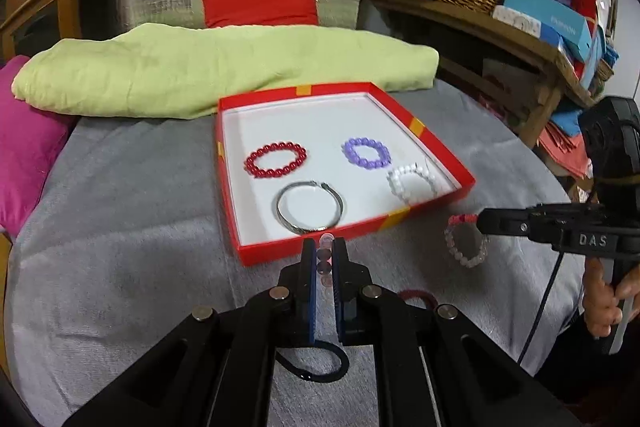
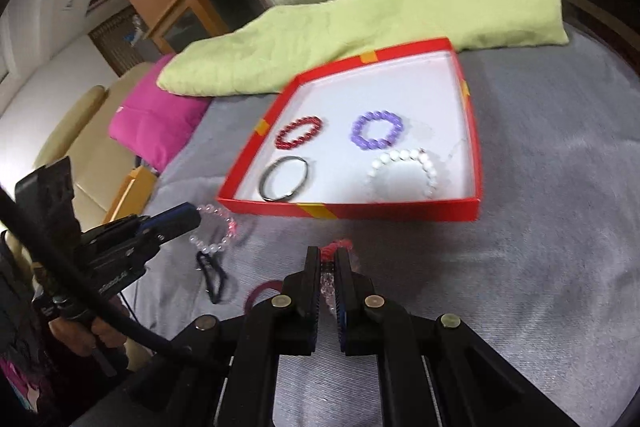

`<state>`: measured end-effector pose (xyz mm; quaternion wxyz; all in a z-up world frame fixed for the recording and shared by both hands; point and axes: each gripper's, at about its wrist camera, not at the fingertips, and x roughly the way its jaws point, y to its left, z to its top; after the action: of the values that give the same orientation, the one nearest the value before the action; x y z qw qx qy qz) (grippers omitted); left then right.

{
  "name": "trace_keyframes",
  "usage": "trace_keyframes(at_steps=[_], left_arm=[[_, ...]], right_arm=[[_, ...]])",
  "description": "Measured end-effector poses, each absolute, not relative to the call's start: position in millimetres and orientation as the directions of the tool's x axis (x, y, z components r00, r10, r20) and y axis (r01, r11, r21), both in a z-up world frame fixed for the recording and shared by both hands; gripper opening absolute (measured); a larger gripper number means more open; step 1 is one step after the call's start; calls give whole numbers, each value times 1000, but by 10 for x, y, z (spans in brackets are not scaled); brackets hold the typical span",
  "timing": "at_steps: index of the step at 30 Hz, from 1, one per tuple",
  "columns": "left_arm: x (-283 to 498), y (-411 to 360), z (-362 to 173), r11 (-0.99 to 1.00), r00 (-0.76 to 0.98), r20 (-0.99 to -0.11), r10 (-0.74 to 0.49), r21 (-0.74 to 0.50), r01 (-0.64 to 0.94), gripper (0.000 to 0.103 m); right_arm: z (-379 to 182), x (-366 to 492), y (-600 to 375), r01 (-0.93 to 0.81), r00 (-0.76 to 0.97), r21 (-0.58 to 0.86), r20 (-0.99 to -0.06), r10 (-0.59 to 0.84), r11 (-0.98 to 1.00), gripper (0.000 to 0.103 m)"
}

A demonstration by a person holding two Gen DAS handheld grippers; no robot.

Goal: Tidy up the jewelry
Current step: 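Grasp the pink-clear bead bracelet with the left tool while the right tool grasps the pink bracelet, then carry both bracelets into the red box beside the others and open both tools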

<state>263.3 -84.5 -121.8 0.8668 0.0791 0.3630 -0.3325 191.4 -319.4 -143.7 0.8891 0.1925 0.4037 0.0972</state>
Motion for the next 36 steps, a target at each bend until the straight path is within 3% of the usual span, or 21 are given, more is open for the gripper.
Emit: trace_keyframes(at_steps=[15, 36], left_arm=[[2691, -1005, -1098, 766, 544, -619, -567, -153, 625, 8], [2755, -1417, -1156, 747, 509, -624, -593, -191, 637, 8]], right_arm=[[-1200, 1881, -3333, -54, 746, 517, -548, 379, 854, 7], [-1075, 1850, -3612, 19, 787, 541, -527, 321, 841, 7]])
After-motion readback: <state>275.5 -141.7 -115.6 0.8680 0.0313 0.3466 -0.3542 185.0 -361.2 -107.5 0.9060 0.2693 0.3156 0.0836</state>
